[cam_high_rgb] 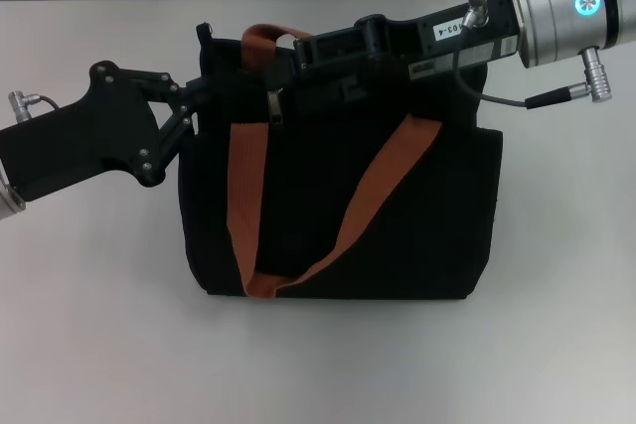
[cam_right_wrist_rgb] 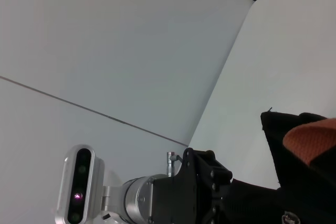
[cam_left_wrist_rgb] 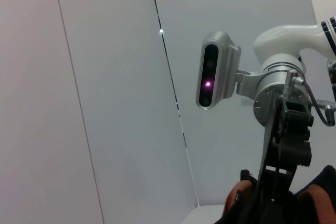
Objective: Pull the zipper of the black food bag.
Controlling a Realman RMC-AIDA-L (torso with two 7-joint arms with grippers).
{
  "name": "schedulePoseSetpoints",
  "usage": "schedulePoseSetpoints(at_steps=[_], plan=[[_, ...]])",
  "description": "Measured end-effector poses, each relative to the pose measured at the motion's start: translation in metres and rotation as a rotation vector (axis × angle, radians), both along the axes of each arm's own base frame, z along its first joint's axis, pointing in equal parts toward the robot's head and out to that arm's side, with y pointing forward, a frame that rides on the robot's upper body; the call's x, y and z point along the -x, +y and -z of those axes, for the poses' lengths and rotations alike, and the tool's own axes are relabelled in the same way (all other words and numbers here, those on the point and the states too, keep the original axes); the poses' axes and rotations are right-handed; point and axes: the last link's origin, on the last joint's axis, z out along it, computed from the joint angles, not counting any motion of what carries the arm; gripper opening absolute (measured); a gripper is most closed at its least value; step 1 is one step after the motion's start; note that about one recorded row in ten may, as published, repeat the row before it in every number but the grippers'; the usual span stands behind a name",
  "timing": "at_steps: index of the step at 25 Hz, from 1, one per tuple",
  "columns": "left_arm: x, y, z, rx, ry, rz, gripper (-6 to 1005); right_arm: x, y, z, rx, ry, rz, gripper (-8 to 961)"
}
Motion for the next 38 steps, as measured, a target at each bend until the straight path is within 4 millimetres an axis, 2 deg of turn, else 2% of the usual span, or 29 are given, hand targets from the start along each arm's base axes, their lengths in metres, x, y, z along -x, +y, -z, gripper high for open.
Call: schedulePoseSetpoints(at_steps=[10,21,38], plan=[[-0.003,0.0,-0.001,0.008,-0.017,0.013,24,0.003,-0.001,0.0,-0.014,-0.005,-0.028,686],[-0.008,0.004,-0.003,0.036,-0.033,0.007,25,0.003,0.0,-0.002,-0.027,-0.057,-0.061,569],[-0.024,0.009,-0.002,0.078,-0.065,0.044,25,0.01,0.001,0.001,-0.067,-0.092,-0.13,568]])
